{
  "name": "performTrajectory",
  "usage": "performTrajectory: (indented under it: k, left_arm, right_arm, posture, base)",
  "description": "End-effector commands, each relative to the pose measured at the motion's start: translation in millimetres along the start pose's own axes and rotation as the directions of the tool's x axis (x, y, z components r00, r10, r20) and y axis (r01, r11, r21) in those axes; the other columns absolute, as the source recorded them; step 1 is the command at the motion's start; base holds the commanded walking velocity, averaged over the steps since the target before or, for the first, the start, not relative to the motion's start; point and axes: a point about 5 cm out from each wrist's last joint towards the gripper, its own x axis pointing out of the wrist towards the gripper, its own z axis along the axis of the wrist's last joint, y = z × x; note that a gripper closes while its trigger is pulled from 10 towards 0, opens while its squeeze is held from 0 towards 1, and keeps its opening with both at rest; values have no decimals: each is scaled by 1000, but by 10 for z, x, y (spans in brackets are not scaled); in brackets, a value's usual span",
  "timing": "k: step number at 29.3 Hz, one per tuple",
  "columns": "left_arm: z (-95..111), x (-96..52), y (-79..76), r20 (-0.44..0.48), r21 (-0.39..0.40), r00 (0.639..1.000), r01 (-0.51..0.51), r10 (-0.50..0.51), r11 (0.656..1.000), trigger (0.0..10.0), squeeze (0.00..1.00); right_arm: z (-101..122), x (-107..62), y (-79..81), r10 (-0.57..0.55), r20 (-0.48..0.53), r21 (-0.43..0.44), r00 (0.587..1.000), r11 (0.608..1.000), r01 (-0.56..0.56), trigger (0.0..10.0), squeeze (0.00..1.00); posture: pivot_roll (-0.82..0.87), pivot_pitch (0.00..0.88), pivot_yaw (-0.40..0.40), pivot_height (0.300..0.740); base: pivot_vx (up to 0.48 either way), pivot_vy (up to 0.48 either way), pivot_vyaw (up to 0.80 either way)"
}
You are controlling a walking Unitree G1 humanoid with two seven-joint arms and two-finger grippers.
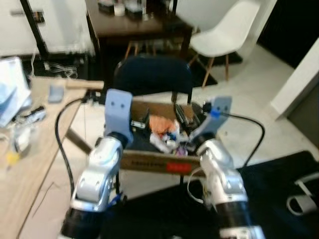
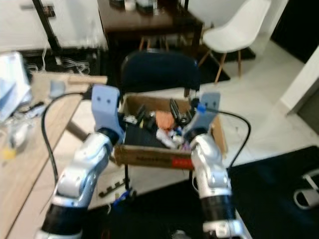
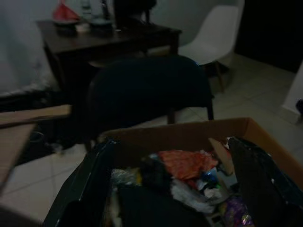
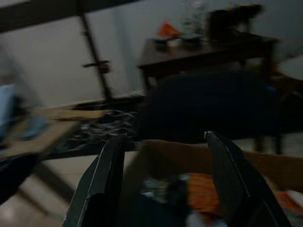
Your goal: Picking trash to rubbish bin
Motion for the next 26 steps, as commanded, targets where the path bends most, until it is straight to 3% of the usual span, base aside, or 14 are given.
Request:
performTrajectory:
  k: [1, 6, 12, 14, 23, 24, 26]
  left_arm:
    - [-12, -6, -19, -17, 22, 1000, 7, -7, 1000, 10000, 0]
    - [-4, -2, -22, -26, 63, 999, 24, -22, 998, 10000, 0]
    - [-11, 10, -51, -42, 90, 998, 51, -47, 995, 10000, 0]
    - [-28, 19, -64, -59, 69, 997, 56, -52, 996, 10000, 0]
    - [-108, 39, -170, -104, 109, 992, 85, -73, 990, 10000, 0]
    - [-125, 35, -183, -119, 106, 990, 90, -78, 990, 10000, 0]
    - [-99, 39, -199, -99, 101, 991, 104, -94, 989, 10000, 0]
  right_arm:
    - [1, -20, -28, -9, -1, 8, 1000, 1000, 9, 10000, 0]
    - [6, -17, -21, -9, 2, 15, 1000, 1000, 9, 10000, 0]
    - [-8, -23, -36, -21, 1, 21, 1000, 1000, 21, 10000, 0]
    - [-18, -31, -39, -26, -3, 23, 1000, 999, 26, 10000, 0]
    - [-138, -142, -133, -88, -75, 2, 993, 996, 88, 10000, 0]
    - [-156, -166, -142, -94, -84, 7, 992, 995, 95, 10000, 0]
    - [-175, -192, -155, -100, -96, -6, 990, 995, 100, 10000, 0]
  posture:
    - [168, 92, -2, 740]
    - [168, 92, -2, 740]
    - [176, 94, 8, 740]
    - [176, 94, 8, 740]
    - [157, 78, -1, 740]
    - [151, 20, -4, 740]
    - [148, 0, -2, 740]
  base:
    - [0, 0, 0]
    - [0, 0, 0]
    - [0, -443, 0]
    - [0, 0, 0]
    - [0, 0, 0]
    - [0, 0, 0]
    - [0, 0, 0]
